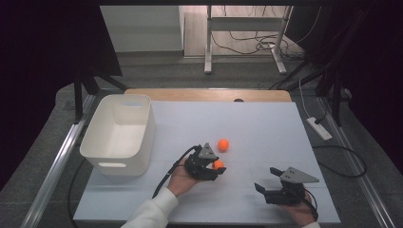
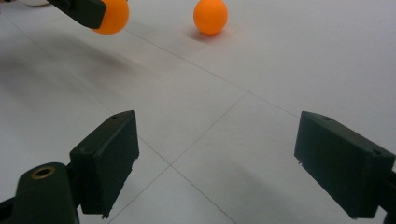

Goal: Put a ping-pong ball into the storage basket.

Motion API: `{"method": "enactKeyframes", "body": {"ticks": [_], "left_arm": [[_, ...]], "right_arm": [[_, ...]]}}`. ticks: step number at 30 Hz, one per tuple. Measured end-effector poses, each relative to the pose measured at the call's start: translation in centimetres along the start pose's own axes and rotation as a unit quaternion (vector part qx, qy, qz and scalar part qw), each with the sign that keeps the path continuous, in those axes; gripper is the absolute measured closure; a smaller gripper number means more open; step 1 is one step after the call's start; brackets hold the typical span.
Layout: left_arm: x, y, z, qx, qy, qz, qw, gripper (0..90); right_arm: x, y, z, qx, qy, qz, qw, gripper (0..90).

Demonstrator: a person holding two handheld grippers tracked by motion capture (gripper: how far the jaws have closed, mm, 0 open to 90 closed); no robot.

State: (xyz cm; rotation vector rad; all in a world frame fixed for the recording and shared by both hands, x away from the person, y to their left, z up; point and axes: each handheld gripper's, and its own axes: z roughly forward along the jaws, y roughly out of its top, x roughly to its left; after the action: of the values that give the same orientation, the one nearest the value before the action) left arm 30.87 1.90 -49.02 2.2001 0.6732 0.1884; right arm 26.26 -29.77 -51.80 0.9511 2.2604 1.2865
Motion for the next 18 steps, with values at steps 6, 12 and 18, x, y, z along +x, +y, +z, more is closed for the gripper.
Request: {"method": "enactKeyframes", "body": {"ticks": [6, 12, 18], "left_arm": [[0.0, 0.0, -0.4, -0.008, -0.001, -0.001, 1.0000, 50.8], [0.0, 0.0, -0.8, -0.014, -0.002, -0.003, 0.9999, 50.7], [0.0, 0.0, -1.2, -0.012, 0.002, -0.007, 0.9999, 50.8]], "right_arm": [[0.0, 0.0, 0.0, 0.002, 0.000, -0.001, 1.0000, 13.9], [0.0, 0.0, 0.0, 0.002, 0.000, -0.002, 1.0000, 14.0], [0.0, 0.0, 0.1, 0.002, 0.001, -0.003, 1.0000, 13.9]]}}
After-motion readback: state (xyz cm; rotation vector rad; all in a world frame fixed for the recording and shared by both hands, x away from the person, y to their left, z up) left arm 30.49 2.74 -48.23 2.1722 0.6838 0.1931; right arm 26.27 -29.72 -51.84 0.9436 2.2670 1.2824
